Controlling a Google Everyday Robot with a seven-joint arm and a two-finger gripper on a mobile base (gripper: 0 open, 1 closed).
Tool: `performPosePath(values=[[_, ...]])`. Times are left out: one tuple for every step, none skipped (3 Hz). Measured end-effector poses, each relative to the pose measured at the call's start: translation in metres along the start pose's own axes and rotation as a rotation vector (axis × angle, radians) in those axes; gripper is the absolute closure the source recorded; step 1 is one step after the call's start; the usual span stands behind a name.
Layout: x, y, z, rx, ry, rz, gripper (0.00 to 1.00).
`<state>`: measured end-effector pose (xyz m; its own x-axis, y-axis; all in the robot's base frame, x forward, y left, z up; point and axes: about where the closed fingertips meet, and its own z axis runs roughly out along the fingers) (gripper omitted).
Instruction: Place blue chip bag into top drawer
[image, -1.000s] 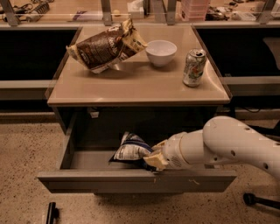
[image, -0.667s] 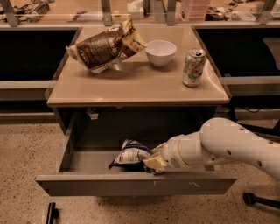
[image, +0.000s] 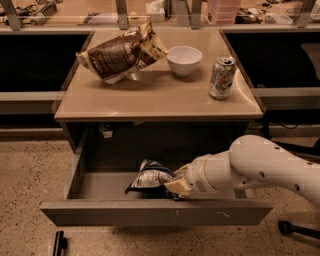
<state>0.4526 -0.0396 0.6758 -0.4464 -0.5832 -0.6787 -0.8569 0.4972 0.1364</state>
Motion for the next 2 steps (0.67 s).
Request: performPosePath(values=[[0.0000,0.0000,0.0000,0.000,0.000,0.000,0.34],[0.0000,0.0000,0.0000,0.000,0.000,0.000,0.11]])
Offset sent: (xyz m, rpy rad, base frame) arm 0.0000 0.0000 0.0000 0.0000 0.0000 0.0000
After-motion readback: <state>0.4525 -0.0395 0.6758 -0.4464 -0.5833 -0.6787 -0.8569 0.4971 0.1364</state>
